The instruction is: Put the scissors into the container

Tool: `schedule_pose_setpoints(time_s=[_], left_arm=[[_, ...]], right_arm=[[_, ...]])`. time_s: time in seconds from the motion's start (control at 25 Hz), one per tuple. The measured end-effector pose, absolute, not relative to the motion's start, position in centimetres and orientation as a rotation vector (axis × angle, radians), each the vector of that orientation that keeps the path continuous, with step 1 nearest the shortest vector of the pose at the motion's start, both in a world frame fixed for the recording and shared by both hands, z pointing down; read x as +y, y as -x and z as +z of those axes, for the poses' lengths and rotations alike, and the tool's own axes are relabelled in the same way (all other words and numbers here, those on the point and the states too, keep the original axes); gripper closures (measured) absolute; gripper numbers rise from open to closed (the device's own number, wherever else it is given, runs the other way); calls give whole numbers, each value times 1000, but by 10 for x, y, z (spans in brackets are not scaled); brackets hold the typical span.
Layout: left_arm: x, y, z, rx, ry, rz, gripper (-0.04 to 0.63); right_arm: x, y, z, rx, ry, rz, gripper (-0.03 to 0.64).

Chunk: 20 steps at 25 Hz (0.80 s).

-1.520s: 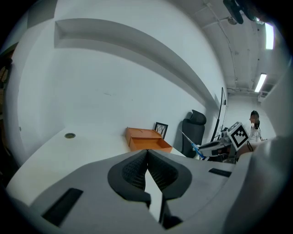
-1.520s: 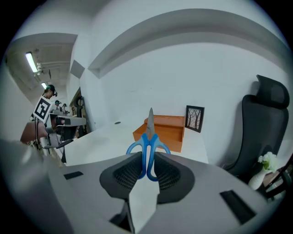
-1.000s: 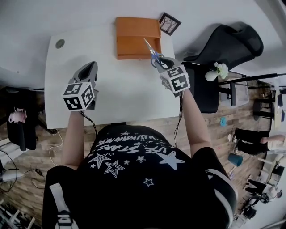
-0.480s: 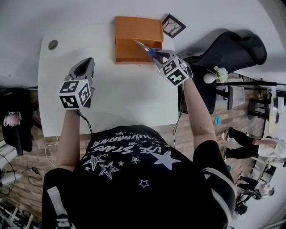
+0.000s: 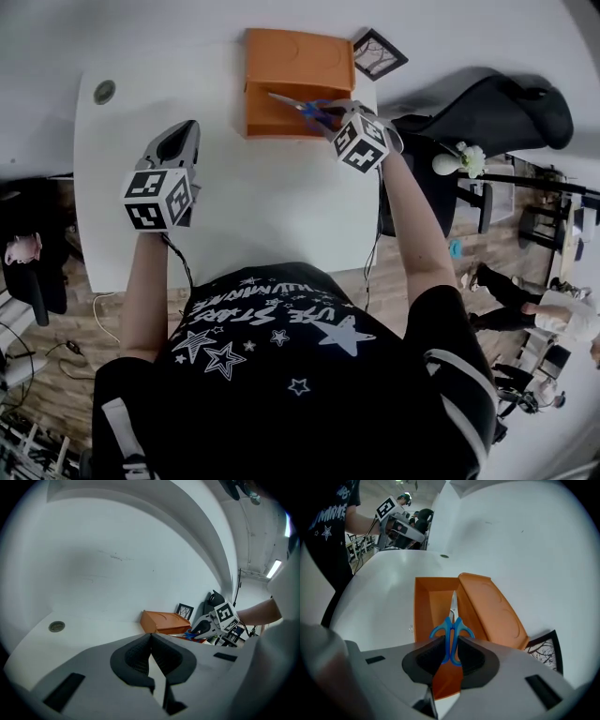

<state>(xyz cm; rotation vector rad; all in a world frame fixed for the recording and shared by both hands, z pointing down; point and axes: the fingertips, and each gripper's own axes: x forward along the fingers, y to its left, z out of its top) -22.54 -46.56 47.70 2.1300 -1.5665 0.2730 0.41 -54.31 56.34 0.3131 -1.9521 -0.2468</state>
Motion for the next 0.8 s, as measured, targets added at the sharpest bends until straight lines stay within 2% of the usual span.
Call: schedule_pose_setpoints(time_s=[0.8], left_arm=[[-469, 233, 499, -1540, -2069, 259, 577]], right_arm=[[-549, 10, 600, -1842, -155, -260, 514]])
